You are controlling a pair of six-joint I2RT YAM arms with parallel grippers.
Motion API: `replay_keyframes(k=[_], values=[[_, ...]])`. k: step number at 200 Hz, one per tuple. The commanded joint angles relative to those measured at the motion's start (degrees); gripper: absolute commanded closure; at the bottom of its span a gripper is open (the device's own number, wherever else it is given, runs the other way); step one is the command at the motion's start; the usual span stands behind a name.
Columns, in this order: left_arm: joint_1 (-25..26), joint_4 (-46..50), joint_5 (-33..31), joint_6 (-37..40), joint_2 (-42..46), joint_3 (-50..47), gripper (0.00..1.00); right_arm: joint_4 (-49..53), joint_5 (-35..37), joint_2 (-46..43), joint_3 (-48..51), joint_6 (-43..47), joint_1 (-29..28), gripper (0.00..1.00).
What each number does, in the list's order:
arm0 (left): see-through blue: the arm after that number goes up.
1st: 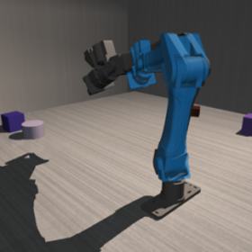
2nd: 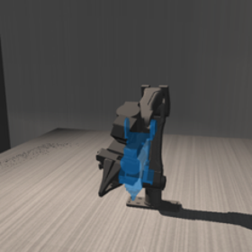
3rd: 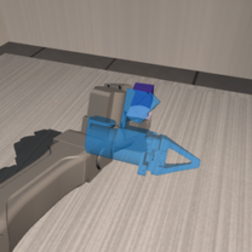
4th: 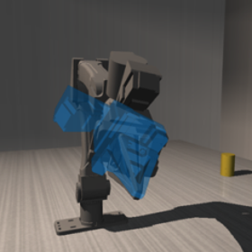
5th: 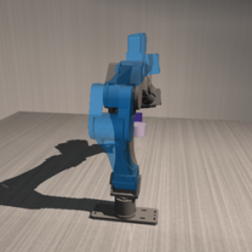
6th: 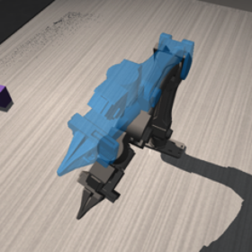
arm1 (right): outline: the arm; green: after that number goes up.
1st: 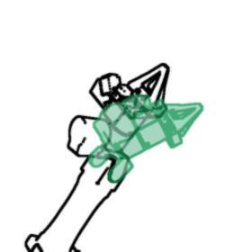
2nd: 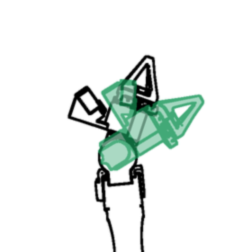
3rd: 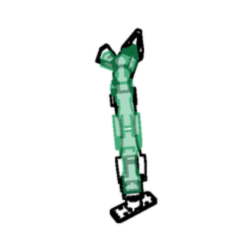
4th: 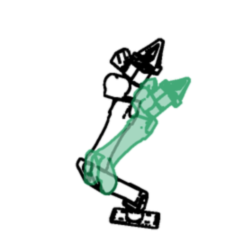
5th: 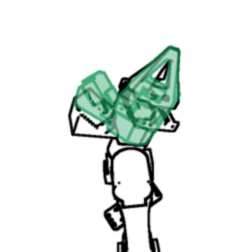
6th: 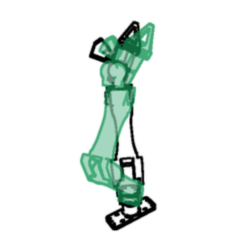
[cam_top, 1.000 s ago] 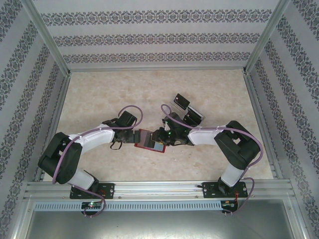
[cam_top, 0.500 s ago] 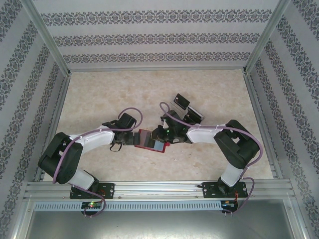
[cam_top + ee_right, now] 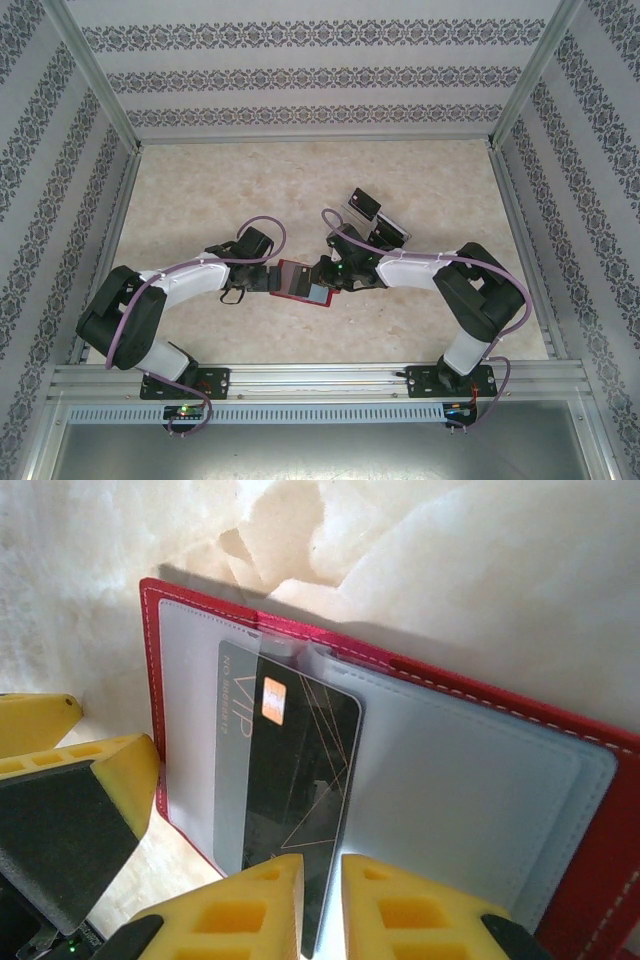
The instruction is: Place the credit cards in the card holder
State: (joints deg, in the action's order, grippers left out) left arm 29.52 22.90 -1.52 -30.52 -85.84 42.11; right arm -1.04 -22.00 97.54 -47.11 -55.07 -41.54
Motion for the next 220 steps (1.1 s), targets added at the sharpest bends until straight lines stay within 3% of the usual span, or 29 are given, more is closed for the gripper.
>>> replay_keyframes(k=[1,94,134,177,220], values=[[-0.4,-1.8,0.8,-0.9,-0.3,-1.0,0.01,1.0,0.6,0.7,-1.3,1.1,-1.0,0.81],[-0.3,-2.6,1.4,-1.0,-0.4,-1.5,0.02,1.0,-0.6,4.1,-5.2,1.2,-2.1,0.81],[-0.3,-2.8,1.6,-1.0,-0.4,-1.5,0.02,3.1,1.2,1.1,-3.9,2.0,-2.1,0.79],[-0.3,-2.9,1.7,-0.9,-0.5,-1.5,0.02,5.0,2.3,0.0,-2.6,2.6,-2.0,0.69],[-0.3,-3.1,1.9,-0.9,-0.6,-1.6,0.02,4.9,2.2,1.1,-3.1,2.3,-2.1,0.67]])
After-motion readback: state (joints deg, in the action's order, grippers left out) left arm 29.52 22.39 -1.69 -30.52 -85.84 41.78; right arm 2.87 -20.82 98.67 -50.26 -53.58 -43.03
